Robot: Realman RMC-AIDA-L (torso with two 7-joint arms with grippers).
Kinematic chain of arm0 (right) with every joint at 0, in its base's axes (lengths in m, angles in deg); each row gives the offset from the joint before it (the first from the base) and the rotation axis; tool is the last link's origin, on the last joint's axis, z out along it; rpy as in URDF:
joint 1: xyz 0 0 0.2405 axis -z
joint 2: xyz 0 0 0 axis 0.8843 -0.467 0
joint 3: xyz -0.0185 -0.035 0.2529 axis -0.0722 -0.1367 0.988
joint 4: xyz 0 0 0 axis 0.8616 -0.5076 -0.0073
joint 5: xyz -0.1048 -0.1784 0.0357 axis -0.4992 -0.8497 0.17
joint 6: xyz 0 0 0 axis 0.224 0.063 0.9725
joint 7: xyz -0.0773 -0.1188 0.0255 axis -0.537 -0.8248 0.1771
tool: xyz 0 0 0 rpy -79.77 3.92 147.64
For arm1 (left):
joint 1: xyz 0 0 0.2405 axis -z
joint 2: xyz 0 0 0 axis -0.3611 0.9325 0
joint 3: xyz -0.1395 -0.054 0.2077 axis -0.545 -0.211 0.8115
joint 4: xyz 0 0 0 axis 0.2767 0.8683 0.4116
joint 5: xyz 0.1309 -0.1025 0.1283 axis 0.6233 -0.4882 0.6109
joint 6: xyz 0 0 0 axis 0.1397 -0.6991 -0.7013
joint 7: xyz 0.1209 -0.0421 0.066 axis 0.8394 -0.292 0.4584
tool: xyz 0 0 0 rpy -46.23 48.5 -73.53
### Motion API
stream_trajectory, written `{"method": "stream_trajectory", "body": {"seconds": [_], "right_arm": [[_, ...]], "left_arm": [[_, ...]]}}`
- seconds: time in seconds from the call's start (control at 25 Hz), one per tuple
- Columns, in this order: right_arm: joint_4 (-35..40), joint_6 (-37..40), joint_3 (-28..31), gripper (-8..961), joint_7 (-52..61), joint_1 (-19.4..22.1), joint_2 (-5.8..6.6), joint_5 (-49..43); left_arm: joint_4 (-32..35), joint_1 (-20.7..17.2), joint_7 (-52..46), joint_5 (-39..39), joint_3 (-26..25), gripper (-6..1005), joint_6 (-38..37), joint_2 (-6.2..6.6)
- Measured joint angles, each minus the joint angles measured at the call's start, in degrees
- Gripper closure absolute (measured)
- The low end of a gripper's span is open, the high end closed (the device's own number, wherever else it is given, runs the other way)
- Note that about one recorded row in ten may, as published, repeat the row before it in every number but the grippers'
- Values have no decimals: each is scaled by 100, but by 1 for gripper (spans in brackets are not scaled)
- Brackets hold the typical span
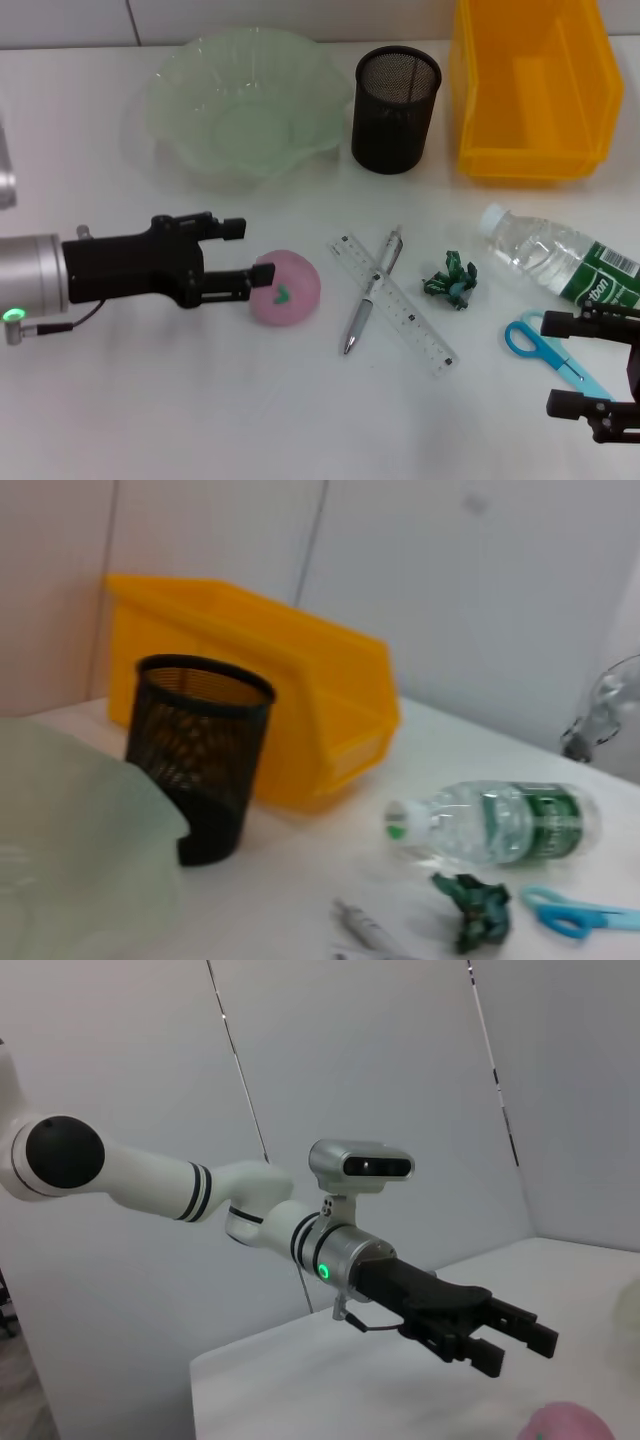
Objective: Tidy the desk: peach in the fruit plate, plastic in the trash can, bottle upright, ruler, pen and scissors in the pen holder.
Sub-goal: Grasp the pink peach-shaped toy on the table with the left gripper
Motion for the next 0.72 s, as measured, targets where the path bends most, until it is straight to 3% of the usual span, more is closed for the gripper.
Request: {"method": "stream_trajectory", "body": {"seconds": [0.08, 0.32, 0.4, 0.72], "right_arm": [[1, -39, 0, 199, -7, 22, -2, 0], [-22, -124, -24, 201, -14, 30, -4, 1], [-26, -125, -30, 202, -15, 22, -4, 1], [-32, -127, -38, 206, -13, -6, -2, 1]], "left_arm": [[-99, 222, -28, 77, 19, 231, 467, -11], [-267, 381, -30, 183, 187, 238, 716, -22], [-418, 462, -37, 190, 469, 240, 1008, -26], [-524, 546, -40, 139, 865, 249, 1129, -42]]}}
